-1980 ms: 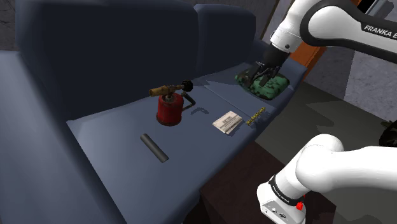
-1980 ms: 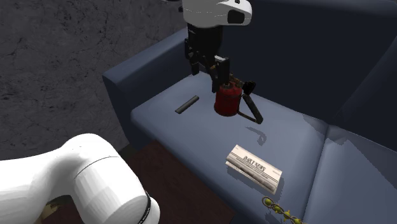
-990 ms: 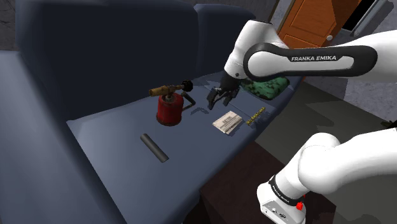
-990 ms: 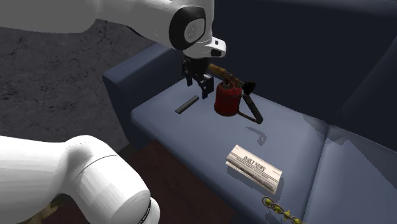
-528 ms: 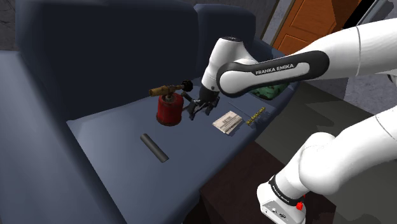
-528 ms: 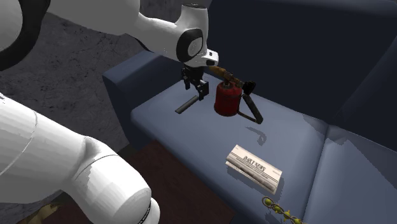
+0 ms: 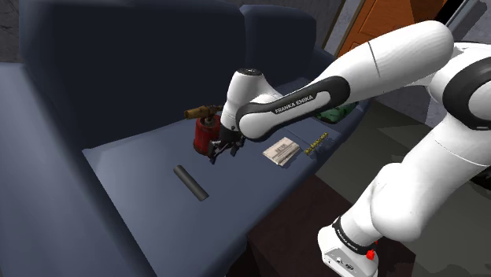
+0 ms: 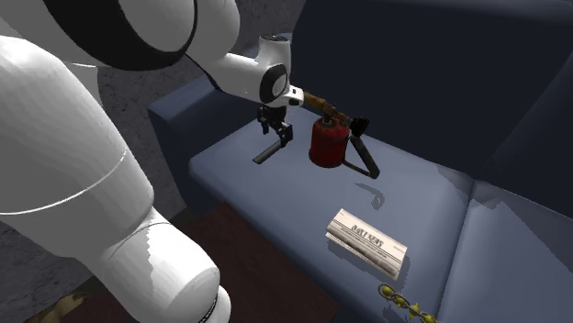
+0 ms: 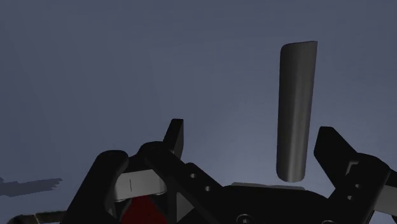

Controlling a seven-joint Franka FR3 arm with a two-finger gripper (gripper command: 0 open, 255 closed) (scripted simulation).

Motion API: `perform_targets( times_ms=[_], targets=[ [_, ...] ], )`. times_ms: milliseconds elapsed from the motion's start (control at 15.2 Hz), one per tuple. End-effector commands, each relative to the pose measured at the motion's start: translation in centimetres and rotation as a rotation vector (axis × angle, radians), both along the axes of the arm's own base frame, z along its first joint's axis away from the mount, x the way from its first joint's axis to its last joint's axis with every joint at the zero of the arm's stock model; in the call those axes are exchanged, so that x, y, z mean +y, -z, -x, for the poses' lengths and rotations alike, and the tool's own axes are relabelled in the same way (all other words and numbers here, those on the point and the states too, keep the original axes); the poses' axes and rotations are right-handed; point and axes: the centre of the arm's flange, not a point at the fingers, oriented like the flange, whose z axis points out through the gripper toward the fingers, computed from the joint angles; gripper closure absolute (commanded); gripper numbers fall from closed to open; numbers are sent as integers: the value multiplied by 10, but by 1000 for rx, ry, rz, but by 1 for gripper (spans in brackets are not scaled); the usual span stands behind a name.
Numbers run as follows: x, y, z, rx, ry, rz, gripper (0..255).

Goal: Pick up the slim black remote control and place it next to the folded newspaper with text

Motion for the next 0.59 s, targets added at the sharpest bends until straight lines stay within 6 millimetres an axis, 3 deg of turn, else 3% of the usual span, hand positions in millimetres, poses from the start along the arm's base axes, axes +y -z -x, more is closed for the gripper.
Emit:
perform_targets(
  times_ms=[0,528],
  targets=[
    [16,19,-9,5,-10,-1,0],
    [83,94,-44,25,-50,-3,0]
  ],
)
